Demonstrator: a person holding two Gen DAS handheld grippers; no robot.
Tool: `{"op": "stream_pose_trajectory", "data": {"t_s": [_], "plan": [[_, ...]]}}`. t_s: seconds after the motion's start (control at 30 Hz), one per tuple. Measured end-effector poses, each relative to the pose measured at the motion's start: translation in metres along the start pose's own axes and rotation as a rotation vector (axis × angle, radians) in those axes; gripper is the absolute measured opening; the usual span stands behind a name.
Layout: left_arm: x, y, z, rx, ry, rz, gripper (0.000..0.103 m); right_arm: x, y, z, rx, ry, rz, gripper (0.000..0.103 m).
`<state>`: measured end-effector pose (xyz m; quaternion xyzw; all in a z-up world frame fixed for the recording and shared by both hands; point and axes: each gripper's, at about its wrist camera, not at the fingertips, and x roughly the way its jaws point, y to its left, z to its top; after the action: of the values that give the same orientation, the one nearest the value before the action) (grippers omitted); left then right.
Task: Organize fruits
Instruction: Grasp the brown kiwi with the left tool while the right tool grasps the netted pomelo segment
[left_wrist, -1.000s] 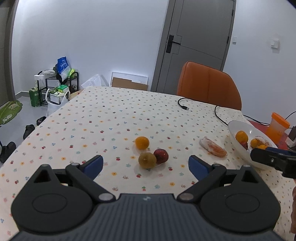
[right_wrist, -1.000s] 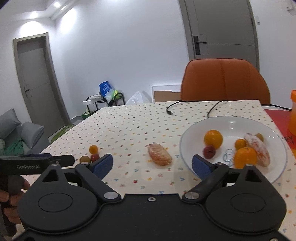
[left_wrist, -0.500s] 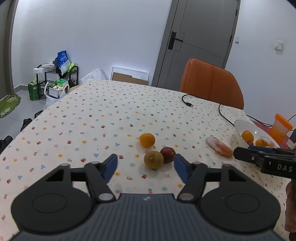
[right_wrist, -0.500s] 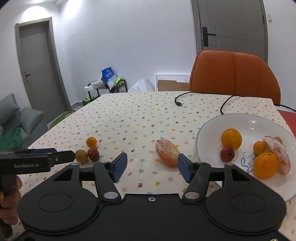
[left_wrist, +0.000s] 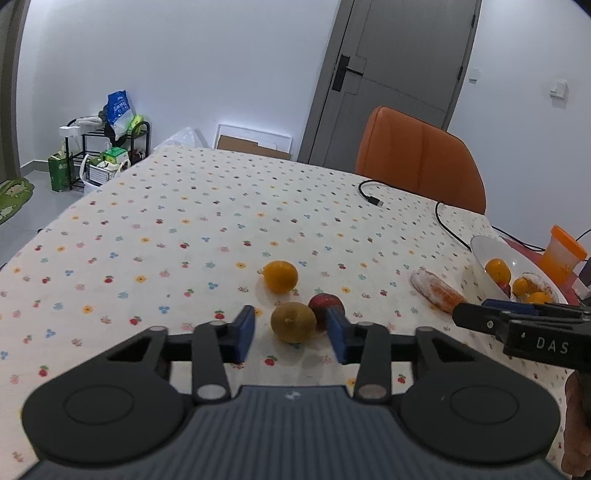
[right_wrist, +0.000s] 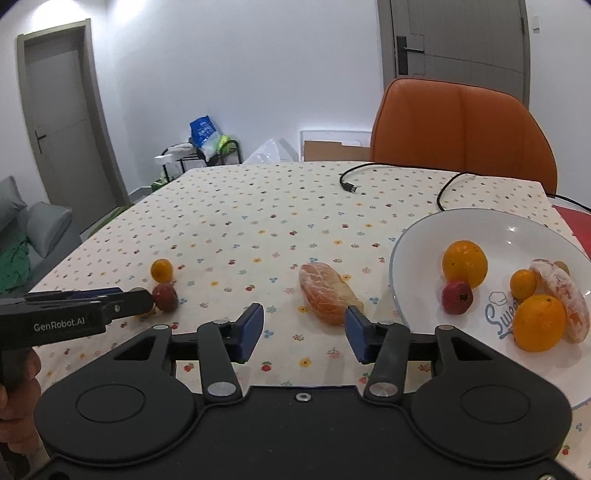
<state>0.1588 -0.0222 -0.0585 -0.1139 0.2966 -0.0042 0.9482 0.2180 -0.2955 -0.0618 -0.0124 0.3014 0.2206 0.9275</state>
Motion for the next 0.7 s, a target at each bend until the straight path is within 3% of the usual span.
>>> {"op": "stream_pose_trajectory", "data": {"t_s": [0.07, 0.47, 0.7], "plan": [[0.004, 0.001, 0.000, -0.006, 0.009, 0.000, 0.026, 0.003, 0.001, 0.001, -0.003, 0.004, -0.012, 0.049], [0.001, 0.016, 0.005, -0.029, -0.007, 0.017, 0.026, 0.025, 0.006, 0.006, -0.029, 0.025, -0.076, 0.049], [-0.003, 0.024, 0.004, -0.042, -0.012, 0.034, 0.026, 0.027, 0.013, 0.010, -0.033, 0.028, -0.005, 0.041]]}}
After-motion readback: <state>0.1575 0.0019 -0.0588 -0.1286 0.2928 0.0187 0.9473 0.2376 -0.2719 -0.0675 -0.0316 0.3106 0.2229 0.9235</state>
